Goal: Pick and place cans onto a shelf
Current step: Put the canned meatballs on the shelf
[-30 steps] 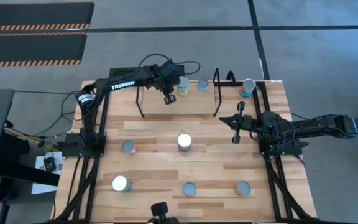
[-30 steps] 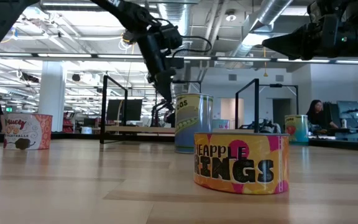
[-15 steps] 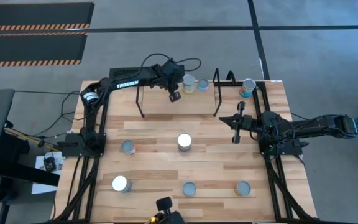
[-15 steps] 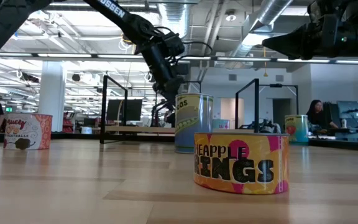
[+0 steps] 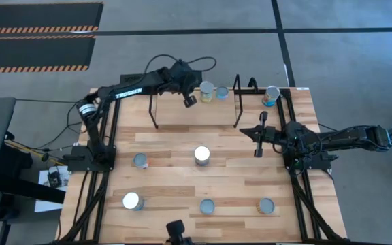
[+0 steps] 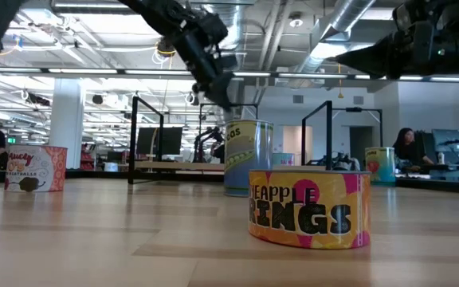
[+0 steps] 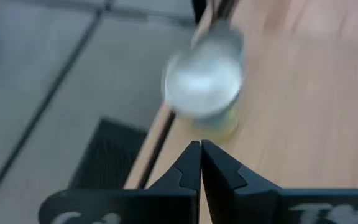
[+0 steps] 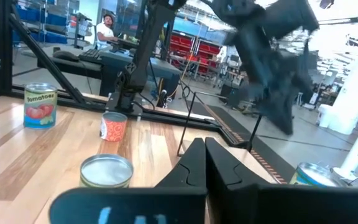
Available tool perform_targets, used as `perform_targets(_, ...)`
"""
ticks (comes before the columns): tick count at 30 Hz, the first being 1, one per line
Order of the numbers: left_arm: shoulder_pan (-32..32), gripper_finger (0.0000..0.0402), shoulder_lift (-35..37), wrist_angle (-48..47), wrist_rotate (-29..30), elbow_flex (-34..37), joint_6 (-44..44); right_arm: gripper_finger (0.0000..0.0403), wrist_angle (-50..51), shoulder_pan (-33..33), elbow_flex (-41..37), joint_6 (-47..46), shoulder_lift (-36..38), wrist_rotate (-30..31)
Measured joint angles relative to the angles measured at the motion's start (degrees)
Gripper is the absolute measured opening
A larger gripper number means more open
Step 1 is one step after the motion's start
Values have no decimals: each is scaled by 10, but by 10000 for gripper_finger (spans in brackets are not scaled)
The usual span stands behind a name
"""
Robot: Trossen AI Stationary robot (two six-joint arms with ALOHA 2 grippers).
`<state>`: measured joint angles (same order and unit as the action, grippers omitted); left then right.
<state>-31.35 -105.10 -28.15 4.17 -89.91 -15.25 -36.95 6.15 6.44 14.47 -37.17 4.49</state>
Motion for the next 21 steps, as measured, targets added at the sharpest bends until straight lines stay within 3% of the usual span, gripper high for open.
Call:
perform_targets(10,53,0,214,255,-7,252,-12,8,10,0,0,-16,0,0)
perform_targets(21,120,0,446,315,-8,461,0,8,7,0,0,-24,0,0)
